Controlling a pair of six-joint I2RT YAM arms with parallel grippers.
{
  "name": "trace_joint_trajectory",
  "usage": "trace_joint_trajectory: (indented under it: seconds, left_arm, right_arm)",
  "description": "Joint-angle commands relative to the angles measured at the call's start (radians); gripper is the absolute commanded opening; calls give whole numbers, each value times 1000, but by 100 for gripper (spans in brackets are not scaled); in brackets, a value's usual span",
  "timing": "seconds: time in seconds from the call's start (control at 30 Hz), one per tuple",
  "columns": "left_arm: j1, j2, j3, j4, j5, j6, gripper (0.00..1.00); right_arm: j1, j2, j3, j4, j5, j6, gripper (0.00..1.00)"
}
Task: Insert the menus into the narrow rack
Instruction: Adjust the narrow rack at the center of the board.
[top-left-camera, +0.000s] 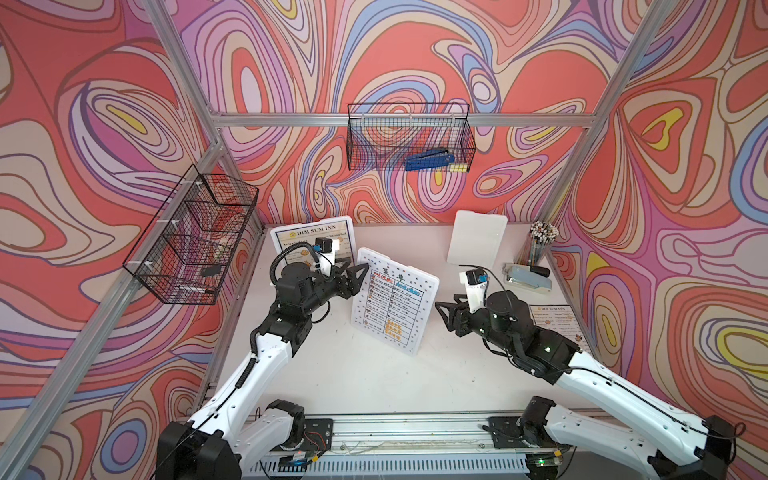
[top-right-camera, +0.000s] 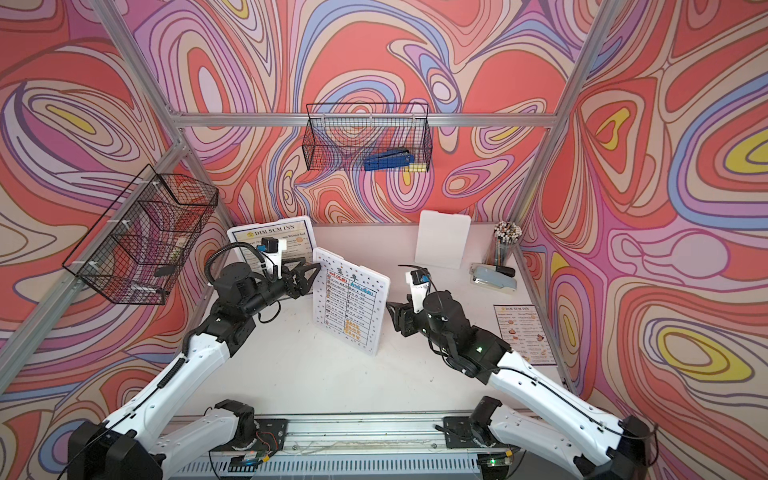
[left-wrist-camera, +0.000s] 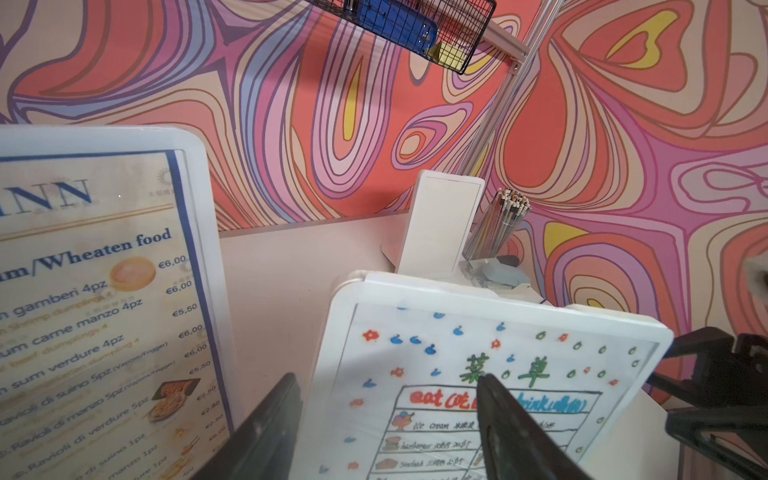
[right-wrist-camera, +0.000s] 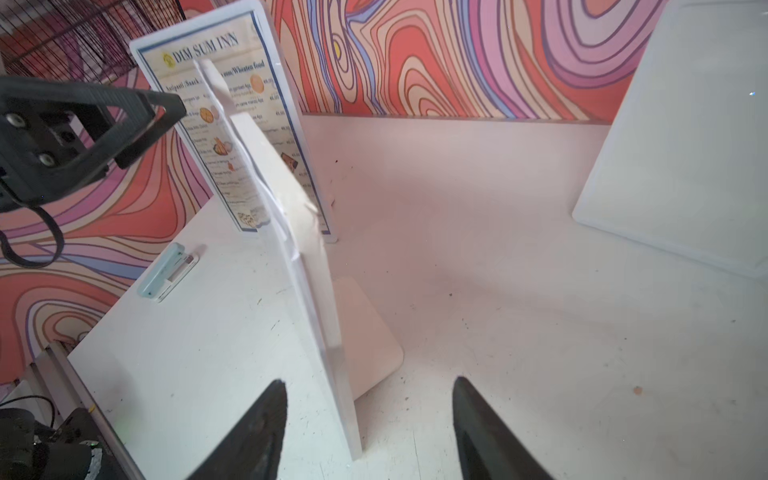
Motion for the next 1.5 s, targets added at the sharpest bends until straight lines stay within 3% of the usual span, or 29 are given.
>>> trace_joint_trajectory:
  seconds: [0.0,0.2,0.5,0.63,0.9,1.47]
  left_arm:
    - [0,-5,41,-14,-22,0,70]
    - [1,-14,54,-32,-19,4,70]
    - [-5,-34,101,-81,44,-31,71]
    - [-83,-54,143,-123,8,8,72]
    - [-211,-49,173,-105,-27,27,72]
    - [-257,49,222,-73,-65,19,72]
  right_arm:
    - [2,112,-1,110,-86,5,63]
    - [-46,203,-12,173,-89,18,63]
    - [-229,336,-49,314,-270,-21,59]
    - [-259,402,-27,375,-324,-29,59]
    - [-258,630,72,460,-401,-33,53]
    - [-77,896,203,579,-371,42,52]
